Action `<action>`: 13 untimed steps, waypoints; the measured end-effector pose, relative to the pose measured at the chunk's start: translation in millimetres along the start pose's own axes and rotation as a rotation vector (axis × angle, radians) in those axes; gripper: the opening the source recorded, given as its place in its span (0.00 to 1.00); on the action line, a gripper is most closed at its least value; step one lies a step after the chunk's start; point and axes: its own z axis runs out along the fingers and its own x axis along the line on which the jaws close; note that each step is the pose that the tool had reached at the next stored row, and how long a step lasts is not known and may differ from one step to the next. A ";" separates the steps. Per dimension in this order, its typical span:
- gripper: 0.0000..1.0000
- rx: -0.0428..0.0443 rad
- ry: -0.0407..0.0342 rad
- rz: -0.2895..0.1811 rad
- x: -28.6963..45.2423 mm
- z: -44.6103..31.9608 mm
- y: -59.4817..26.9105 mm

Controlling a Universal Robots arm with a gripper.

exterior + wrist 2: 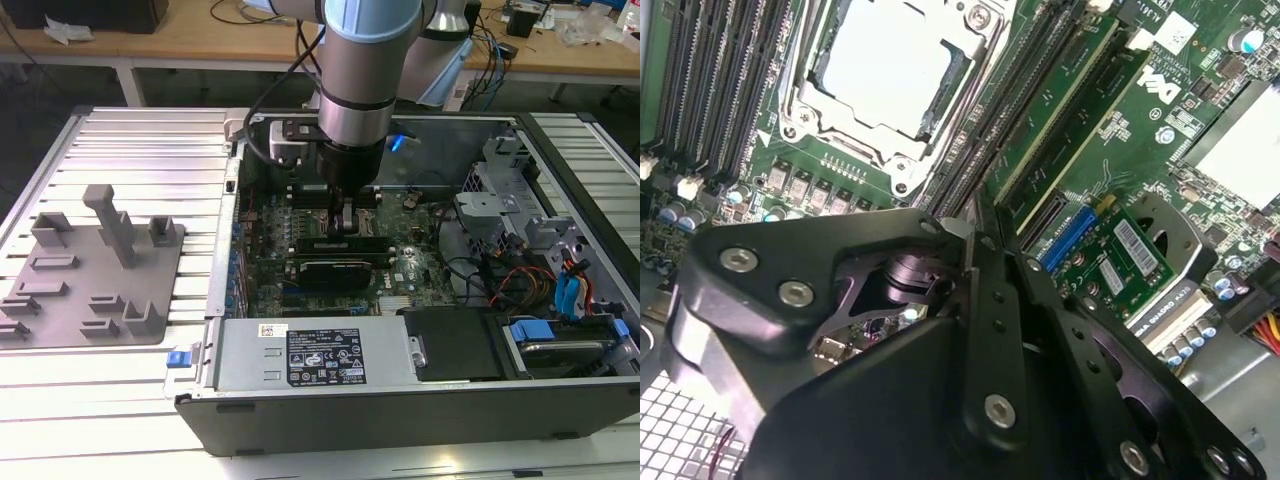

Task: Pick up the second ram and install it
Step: 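Insert the second ram into the second slot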

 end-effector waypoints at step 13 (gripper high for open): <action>0.09 -0.0002 -0.0137 0.008 0.4 0.8 0.0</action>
